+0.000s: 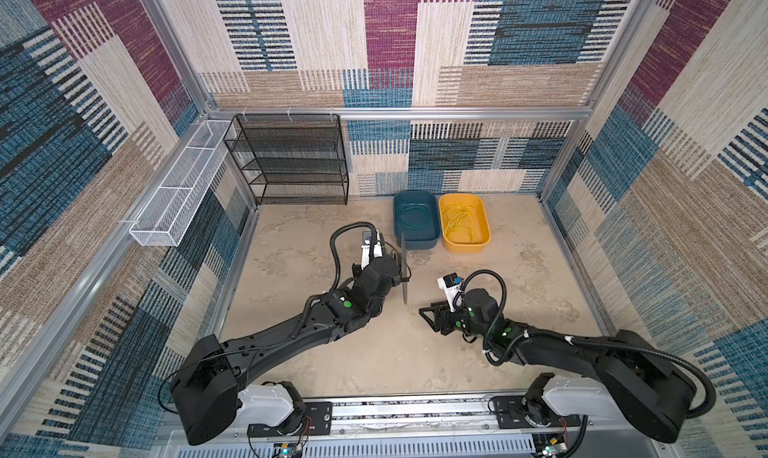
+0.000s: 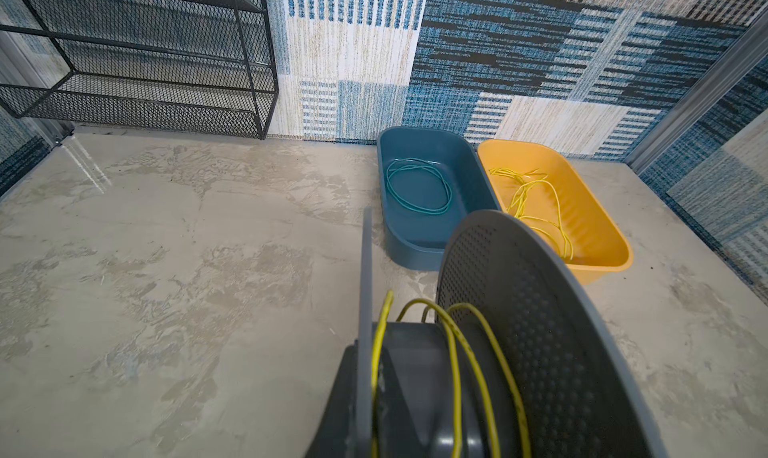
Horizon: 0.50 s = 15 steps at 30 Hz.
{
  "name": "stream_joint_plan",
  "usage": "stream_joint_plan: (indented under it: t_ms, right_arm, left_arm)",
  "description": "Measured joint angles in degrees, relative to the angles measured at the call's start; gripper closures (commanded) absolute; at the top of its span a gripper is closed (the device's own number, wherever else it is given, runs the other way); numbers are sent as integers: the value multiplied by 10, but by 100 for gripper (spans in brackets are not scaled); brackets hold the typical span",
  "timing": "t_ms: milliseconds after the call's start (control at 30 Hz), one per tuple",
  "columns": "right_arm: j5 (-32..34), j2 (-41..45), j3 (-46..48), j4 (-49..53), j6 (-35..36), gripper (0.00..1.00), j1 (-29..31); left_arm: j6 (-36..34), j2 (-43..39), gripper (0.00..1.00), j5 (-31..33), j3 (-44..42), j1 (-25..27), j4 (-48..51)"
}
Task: Wrap the cables
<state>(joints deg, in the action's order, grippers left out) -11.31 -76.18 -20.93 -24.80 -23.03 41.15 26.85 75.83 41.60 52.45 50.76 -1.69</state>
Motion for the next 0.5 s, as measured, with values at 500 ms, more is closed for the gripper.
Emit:
stream_joint_plan:
  t_ms: [500]
  right_arm:
    - [-38,-202,-64,-100,35,74,2]
  left_arm:
    - [3,2,100,-1,-5,-6,0]
